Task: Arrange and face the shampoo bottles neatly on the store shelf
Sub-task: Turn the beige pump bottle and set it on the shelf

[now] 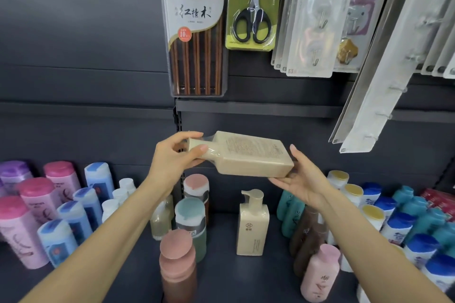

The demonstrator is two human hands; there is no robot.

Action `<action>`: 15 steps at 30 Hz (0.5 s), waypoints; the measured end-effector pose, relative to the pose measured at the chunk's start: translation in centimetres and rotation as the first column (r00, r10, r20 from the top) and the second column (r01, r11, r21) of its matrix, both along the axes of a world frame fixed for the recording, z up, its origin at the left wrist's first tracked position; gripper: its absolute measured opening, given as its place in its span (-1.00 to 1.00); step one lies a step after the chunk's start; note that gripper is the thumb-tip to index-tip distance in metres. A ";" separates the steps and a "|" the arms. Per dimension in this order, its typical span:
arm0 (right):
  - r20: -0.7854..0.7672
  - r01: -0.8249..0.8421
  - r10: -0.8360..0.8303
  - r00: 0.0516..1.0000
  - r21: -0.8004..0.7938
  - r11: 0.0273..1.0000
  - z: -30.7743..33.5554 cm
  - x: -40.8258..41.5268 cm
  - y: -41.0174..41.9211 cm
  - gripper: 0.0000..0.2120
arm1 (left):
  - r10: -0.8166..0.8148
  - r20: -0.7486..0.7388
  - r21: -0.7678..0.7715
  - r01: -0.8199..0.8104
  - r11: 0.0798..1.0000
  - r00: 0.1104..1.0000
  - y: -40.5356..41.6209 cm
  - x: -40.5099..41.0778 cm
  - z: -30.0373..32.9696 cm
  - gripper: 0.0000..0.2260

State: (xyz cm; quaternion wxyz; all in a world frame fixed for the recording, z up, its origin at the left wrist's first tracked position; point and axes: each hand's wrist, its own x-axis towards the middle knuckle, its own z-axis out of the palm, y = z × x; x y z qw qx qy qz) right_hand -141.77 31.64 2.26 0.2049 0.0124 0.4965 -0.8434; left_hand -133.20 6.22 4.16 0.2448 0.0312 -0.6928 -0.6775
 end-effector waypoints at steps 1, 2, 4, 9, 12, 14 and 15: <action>-0.006 -0.026 0.026 1.000 0.033 0.999 -0.1 0.0 0.0 -0.69 | -0.031 -0.016 -0.016 0.031 0.999 0.999 -0.3 0.3 0.0 -0.72; -0.037 -0.049 0.052 0.998 0.076 0.996 -0.2 0.0 0.1 -0.71 | -0.055 -0.027 -0.039 0.054 0.998 0.998 -0.5 0.5 0.0 -0.66; -0.119 -0.088 0.103 0.988 0.127 0.988 -0.6 -0.1 0.2 -0.66 | -0.073 -0.038 -0.064 0.071 0.995 0.997 -1.1 0.6 0.2 -0.54; -0.293 -0.157 0.155 0.944 0.016 0.988 -1.4 0.3 0.5 -0.60 | -0.072 -0.041 -0.157 0.064 0.986 0.997 -2.0 1.1 0.2 -0.56; -0.384 -0.190 0.171 0.907 -0.012 0.982 -2.3 0.6 0.4 -0.49 | -0.065 -0.080 -0.211 0.047 0.976 0.995 -2.4 1.4 -0.3 -0.63; -0.401 -0.216 0.197 0.894 -0.001 0.976 -2.6 0.6 0.4 -0.28 | -0.058 -0.101 -0.222 0.034 0.974 0.993 -2.6 1.6 -0.4 -0.61; -0.401 -0.220 0.202 0.893 0.001 0.976 -2.7 0.7 0.4 -0.24 | -0.060 -0.105 -0.226 0.035 0.974 0.993 -2.7 1.6 -0.4 -0.61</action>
